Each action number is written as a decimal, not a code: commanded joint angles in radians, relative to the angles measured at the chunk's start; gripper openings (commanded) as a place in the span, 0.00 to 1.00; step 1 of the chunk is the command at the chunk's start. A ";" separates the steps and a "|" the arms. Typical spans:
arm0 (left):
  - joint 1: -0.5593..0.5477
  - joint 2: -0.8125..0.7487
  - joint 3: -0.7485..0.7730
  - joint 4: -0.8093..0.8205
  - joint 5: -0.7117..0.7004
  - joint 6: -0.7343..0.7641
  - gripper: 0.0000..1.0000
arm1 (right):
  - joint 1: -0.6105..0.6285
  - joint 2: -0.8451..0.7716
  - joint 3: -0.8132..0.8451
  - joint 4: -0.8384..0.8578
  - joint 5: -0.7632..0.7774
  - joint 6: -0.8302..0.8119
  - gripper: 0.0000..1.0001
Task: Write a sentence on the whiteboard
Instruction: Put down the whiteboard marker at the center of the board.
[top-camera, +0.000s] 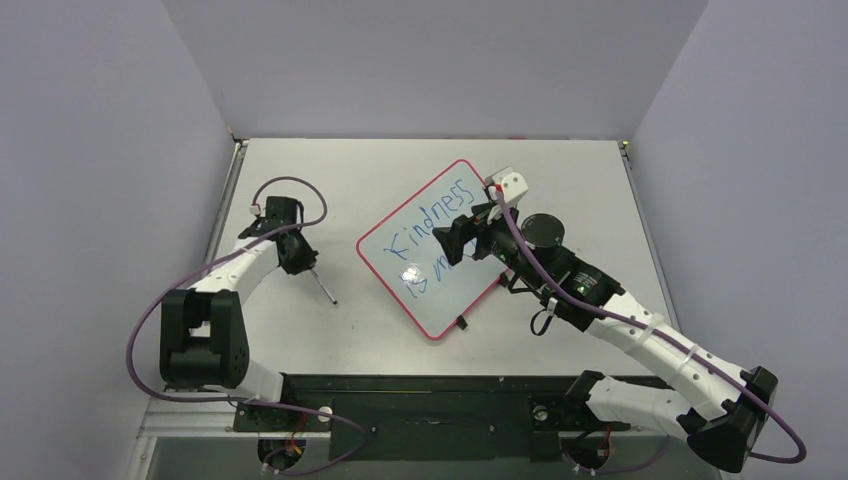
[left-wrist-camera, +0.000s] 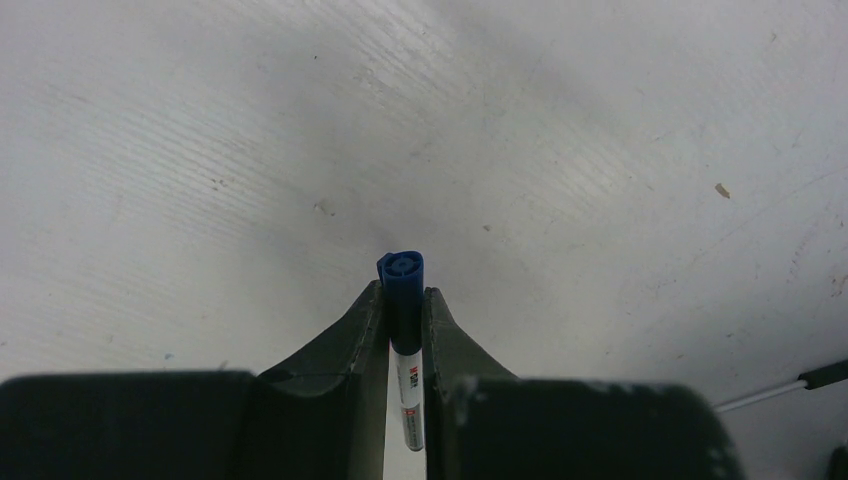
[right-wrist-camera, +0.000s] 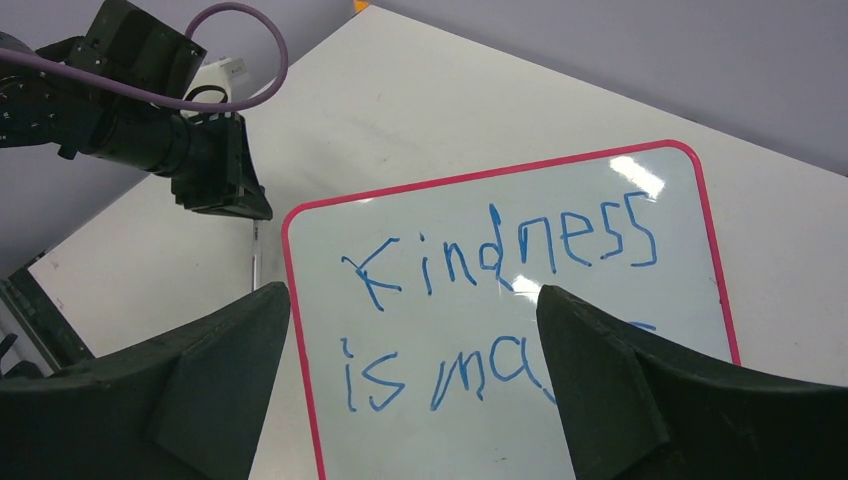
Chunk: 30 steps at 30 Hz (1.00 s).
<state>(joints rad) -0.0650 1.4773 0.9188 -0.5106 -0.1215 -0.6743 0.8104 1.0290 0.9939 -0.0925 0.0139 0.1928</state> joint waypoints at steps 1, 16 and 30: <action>-0.001 0.043 -0.007 0.107 0.027 0.026 0.00 | -0.008 -0.018 -0.014 0.008 0.029 -0.013 0.89; 0.000 -0.013 -0.017 0.094 -0.053 0.012 0.51 | -0.008 -0.027 -0.016 0.007 0.041 -0.010 0.89; -0.067 -0.236 0.176 -0.104 -0.151 0.059 0.52 | -0.009 -0.089 0.004 -0.003 0.139 0.075 0.90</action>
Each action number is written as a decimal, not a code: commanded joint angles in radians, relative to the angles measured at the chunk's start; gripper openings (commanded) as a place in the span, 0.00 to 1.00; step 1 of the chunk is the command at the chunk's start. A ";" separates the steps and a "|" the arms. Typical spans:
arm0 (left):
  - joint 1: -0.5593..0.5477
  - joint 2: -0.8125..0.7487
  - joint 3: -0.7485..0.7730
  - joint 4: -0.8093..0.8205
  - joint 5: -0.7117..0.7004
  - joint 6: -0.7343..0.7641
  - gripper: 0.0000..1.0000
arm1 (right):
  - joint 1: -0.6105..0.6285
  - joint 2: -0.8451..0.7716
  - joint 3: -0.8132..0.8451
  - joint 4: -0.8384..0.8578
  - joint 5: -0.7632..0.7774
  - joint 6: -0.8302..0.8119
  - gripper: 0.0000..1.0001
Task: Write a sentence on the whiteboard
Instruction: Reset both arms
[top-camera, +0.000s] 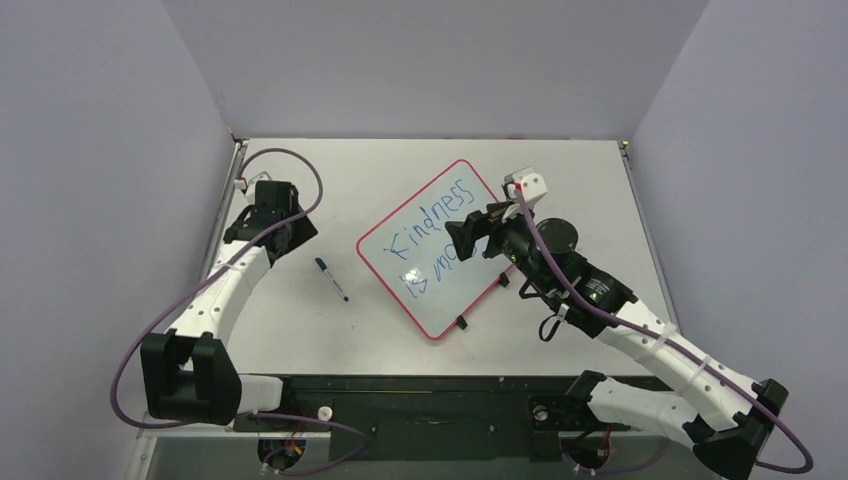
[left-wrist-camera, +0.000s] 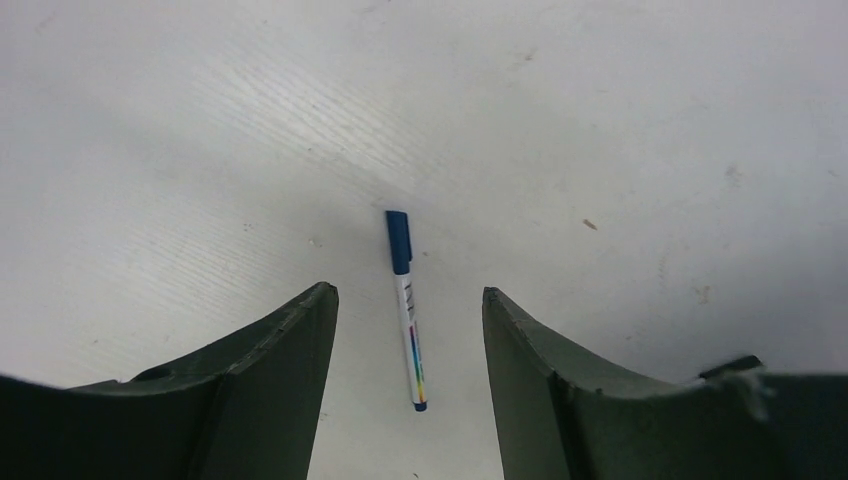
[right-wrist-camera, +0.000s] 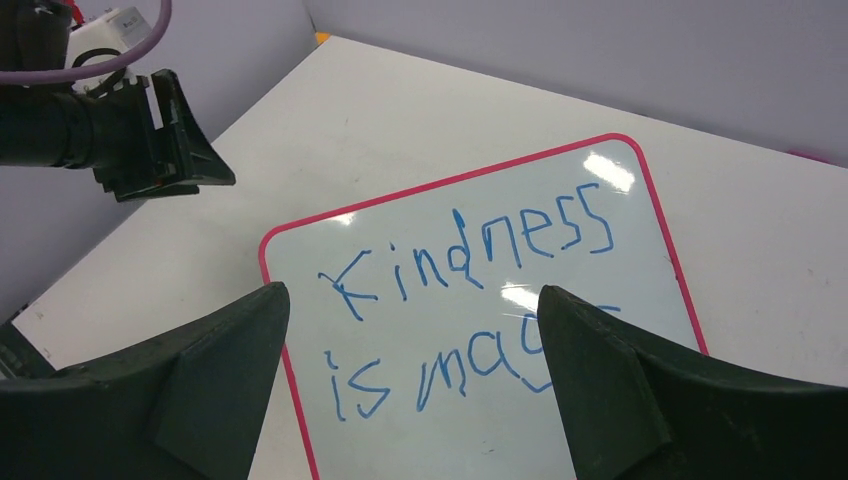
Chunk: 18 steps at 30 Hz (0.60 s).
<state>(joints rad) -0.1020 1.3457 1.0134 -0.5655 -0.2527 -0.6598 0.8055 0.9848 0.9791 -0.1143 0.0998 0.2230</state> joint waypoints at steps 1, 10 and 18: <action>-0.038 -0.122 0.085 -0.045 -0.013 0.062 0.52 | -0.004 -0.049 0.022 0.014 0.063 0.051 0.90; -0.080 -0.378 -0.029 0.192 0.126 0.176 0.53 | -0.002 -0.136 -0.038 0.065 0.181 0.122 0.91; -0.141 -0.624 -0.265 0.401 0.194 0.374 0.54 | -0.008 -0.194 -0.071 0.040 0.394 0.122 0.95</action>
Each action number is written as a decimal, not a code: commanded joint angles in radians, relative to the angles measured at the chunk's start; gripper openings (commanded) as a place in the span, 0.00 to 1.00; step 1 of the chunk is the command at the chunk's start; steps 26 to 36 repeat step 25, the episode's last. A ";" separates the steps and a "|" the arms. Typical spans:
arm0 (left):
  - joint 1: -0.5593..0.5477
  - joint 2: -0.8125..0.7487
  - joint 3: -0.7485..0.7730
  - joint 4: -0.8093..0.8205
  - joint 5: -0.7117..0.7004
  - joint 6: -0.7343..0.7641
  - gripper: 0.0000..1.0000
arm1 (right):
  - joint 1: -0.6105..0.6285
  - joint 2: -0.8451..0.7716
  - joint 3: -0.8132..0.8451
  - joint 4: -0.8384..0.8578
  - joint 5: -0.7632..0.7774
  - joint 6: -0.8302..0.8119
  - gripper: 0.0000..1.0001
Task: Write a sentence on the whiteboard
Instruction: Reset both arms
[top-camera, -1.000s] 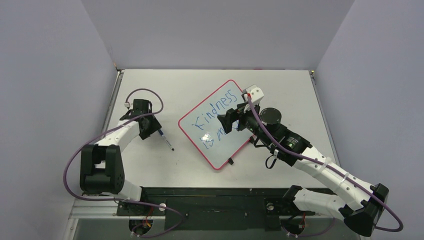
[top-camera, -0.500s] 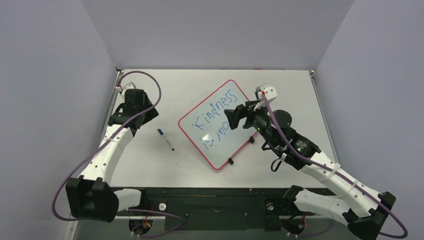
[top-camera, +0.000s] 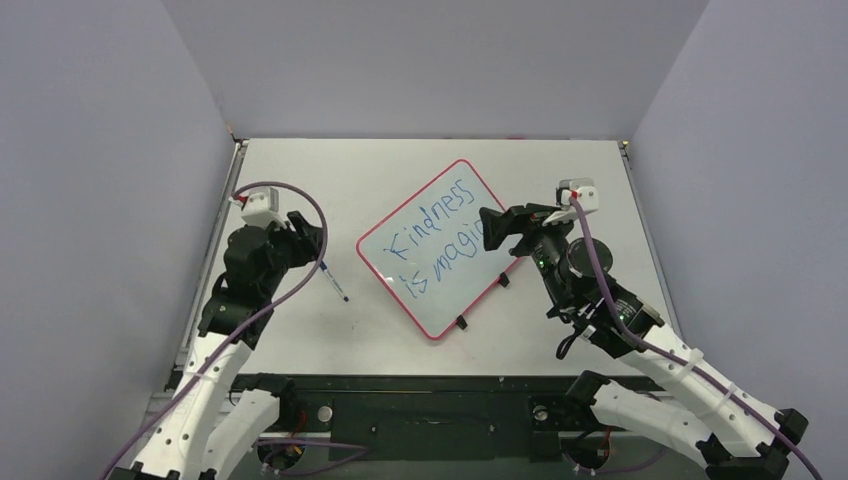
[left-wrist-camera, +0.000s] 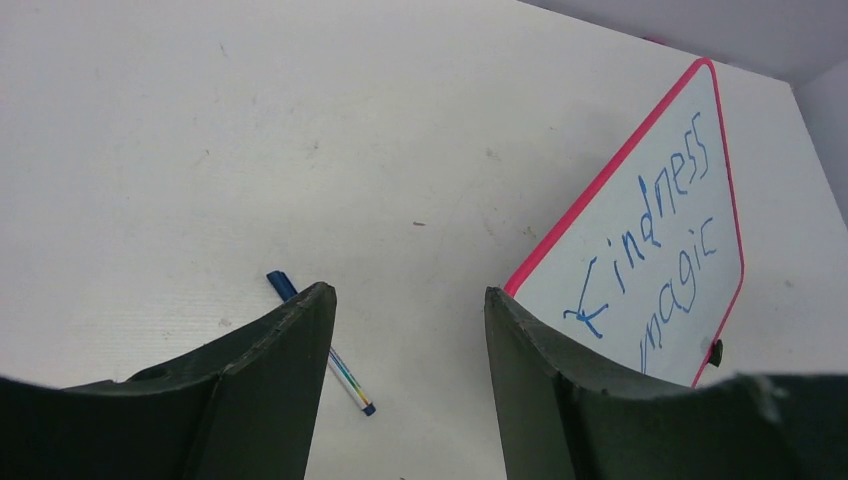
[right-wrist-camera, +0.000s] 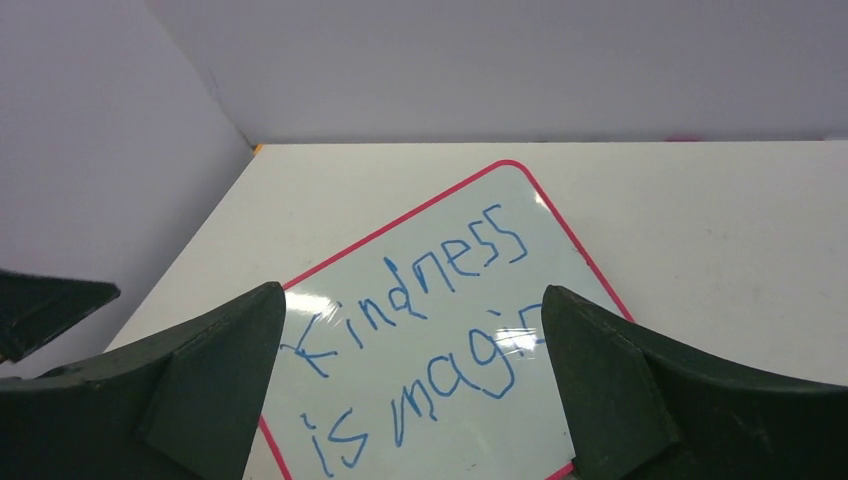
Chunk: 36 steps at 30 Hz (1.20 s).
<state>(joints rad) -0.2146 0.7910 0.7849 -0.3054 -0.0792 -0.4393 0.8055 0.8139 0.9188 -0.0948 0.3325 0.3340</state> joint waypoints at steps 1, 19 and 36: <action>-0.036 -0.096 -0.051 0.139 -0.023 0.165 0.54 | -0.008 -0.032 -0.011 0.004 0.178 0.011 0.98; -0.051 -0.224 -0.154 0.155 -0.185 0.250 0.55 | -0.009 -0.150 -0.004 -0.112 0.360 -0.040 1.00; -0.052 -0.231 -0.157 0.154 -0.187 0.253 0.56 | -0.011 -0.128 0.000 -0.100 0.370 -0.050 1.00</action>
